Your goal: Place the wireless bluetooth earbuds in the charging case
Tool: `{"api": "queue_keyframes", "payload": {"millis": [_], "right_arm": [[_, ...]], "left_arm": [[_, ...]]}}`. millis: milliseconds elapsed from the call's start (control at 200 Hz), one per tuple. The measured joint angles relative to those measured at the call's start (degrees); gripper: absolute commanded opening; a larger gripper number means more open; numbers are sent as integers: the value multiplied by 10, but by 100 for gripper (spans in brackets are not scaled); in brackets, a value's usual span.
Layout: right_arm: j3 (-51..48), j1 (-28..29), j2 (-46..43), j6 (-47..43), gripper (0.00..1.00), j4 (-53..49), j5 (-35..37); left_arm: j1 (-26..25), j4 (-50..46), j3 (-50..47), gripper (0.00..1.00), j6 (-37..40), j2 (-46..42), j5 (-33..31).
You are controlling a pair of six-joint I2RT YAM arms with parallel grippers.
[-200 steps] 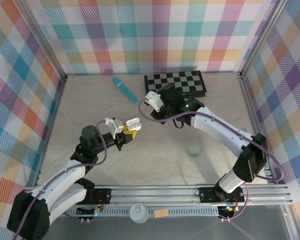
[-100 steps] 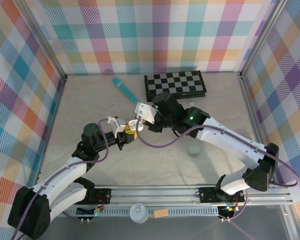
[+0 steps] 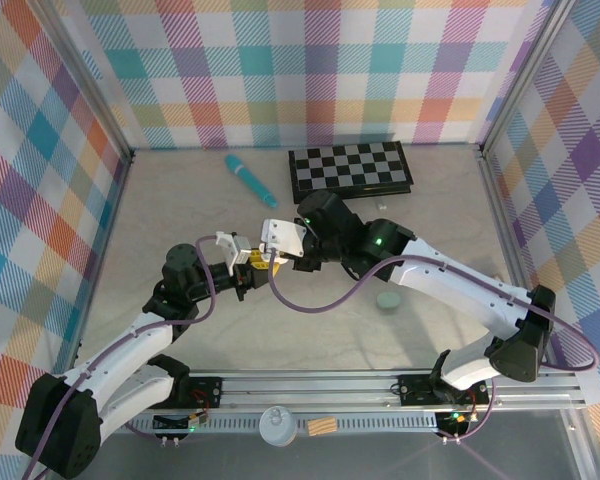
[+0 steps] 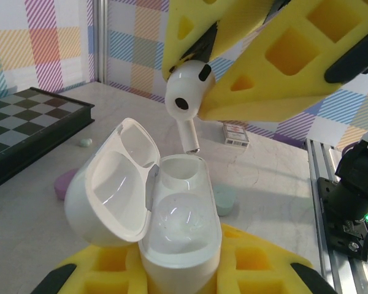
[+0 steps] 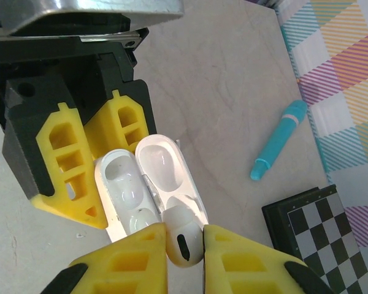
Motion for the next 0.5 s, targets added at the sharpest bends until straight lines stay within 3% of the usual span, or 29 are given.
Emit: {"api": "queue_keyframes", "payload": {"millis": [500], "right_arm": [[-1, 0, 3, -15, 18, 0, 3]], "left_arm": [[0, 0, 0, 6, -11, 0, 0]]}}
